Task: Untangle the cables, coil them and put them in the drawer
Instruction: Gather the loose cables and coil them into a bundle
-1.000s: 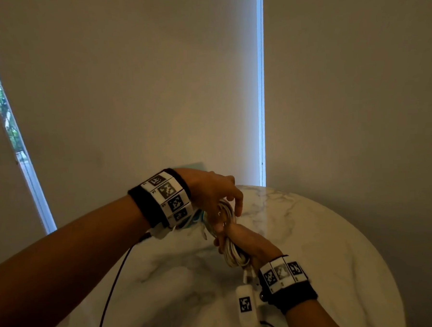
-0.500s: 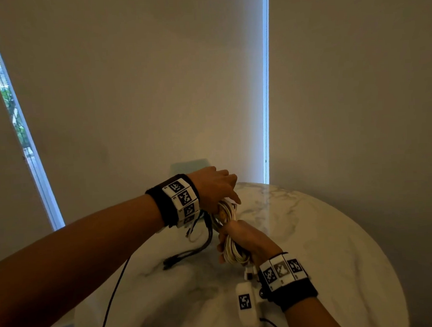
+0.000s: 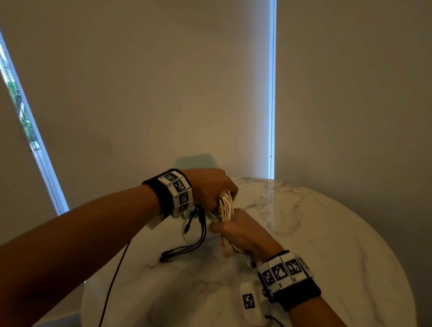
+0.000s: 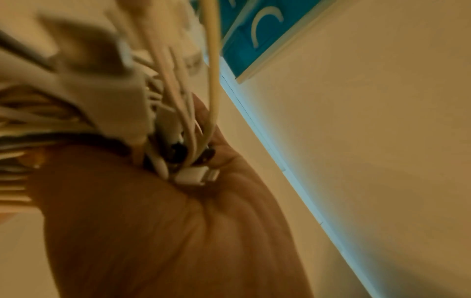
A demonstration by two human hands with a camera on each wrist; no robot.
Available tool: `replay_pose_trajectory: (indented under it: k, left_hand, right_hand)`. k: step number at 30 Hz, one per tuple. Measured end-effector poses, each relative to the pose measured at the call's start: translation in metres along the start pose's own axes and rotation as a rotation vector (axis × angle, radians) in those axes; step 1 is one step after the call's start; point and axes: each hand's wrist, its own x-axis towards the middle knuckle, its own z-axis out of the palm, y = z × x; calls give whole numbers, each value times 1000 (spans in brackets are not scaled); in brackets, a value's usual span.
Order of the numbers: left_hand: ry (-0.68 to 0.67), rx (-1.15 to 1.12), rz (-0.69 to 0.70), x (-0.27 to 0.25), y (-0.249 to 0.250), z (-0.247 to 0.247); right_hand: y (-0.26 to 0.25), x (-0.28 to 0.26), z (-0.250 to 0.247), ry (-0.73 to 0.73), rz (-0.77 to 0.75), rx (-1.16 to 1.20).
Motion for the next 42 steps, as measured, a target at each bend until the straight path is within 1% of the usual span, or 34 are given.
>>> replay_pose_trajectory:
  k: [2, 4, 8, 14, 16, 19, 22, 26, 29, 30, 33, 36, 38, 40, 42]
  left_hand:
    - [-1, -128, -35, -2, -2, -1]
    - [33, -295, -42, -3, -3, 1]
    - [159, -574, -64, -2, -1, 3]
    - [296, -780, -118, -1, 16, 10]
    - [324, -823, -127, -1, 20, 13]
    - [360, -866, -126, -2, 25, 15]
    - [381, -872, -109, -3, 30, 14]
    - [388, -859, -99, -5, 36, 3]
    - [347, -799, -97, -7, 41, -5]
    - [318, -770, -90, -7, 42, -6]
    - [236, -646, -53, -6, 42, -8]
    - [213, -587, -22, -6, 41, -12]
    - [207, -515, 10, -9, 41, -15]
    - [223, -420, 30, -11, 39, -14]
    - [259, -328, 1, -11, 34, -10]
  right_hand:
    - [-2, -3, 0, 12, -48, -26]
    - [-2, -5, -2, 26, -113, -54]
    - [-2, -2, -7, 89, -100, 53]
    - [4, 10, -1, 159, -74, 142]
    - [5, 11, 4, 121, -127, 193]
    - [11, 8, 5, 79, -248, 308]
    - [11, 19, 11, 105, -221, 279]
    - [10, 23, 19, 99, -231, 440]
    - [11, 23, 18, 119, -215, 523]
    - [12, 24, 18, 102, -189, 560]
    - [13, 19, 20, -21, -117, 692]
    - [8, 10, 18, -43, -100, 757]
    - [4, 9, 14, 16, -128, 717]
    - [3, 14, 10, 136, -192, 623]
    - [4, 18, 6, 208, -217, 505]
